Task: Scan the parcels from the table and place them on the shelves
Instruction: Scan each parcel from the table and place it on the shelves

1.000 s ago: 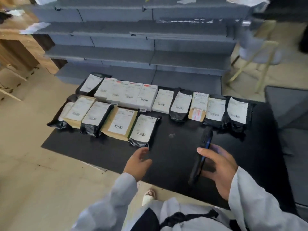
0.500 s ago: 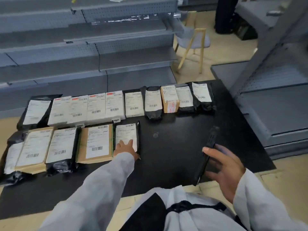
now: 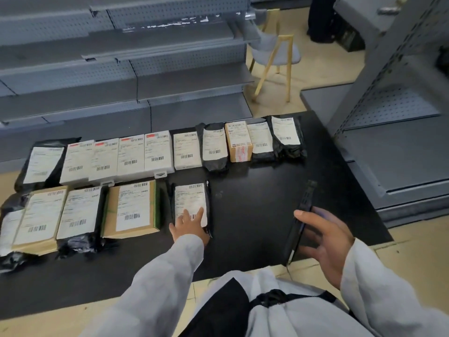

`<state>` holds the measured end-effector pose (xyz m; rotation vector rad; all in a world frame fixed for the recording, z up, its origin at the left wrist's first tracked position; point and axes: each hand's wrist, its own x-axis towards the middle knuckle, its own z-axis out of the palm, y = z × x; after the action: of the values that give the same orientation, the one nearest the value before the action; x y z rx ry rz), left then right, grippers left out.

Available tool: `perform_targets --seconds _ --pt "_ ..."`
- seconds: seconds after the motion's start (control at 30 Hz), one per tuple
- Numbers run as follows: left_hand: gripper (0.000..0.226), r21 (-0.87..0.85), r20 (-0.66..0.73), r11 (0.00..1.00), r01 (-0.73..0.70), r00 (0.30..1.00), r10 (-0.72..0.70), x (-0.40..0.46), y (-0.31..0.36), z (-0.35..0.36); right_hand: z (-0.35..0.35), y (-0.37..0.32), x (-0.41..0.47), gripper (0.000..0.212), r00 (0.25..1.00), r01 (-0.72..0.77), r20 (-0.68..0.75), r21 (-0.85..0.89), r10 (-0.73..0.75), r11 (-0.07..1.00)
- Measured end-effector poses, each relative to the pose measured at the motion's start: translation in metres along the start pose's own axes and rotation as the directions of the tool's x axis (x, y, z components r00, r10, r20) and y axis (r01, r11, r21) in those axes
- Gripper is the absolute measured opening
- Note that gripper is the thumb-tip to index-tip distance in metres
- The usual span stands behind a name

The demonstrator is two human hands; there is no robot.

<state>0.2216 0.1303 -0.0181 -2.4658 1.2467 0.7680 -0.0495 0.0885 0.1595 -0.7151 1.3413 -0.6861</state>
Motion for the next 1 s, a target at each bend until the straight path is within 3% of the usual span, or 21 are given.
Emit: perform_targets --seconds 0.43,0.73,0.9,1.0 --pt "0.091 -0.082 0.153 0.971 -0.225 0.960 0.236 -0.068 0.126 0.039 -0.076 -0.021 0.037 0.036 0.994 -0.071 0.088 -0.004 0.072 0.997" --pt "0.088 -0.027 0.171 0.966 -0.258 0.951 0.259 -0.073 0.193 0.036 -0.121 -0.020 0.061 0.037 0.972 -0.194 0.129 -0.023 0.195 0.981" --pt "0.085 -0.038 0.104 0.957 -0.287 0.951 0.290 -0.060 0.196 0.029 -0.123 -0.018 0.075 0.043 0.982 -0.152 0.086 -0.153 0.166 0.976" --pt "0.086 -0.025 0.081 0.946 -0.324 0.942 0.325 -0.052 0.187 0.029 -0.104 -0.014 0.086 0.036 0.986 -0.100 0.099 -0.299 0.135 0.949"
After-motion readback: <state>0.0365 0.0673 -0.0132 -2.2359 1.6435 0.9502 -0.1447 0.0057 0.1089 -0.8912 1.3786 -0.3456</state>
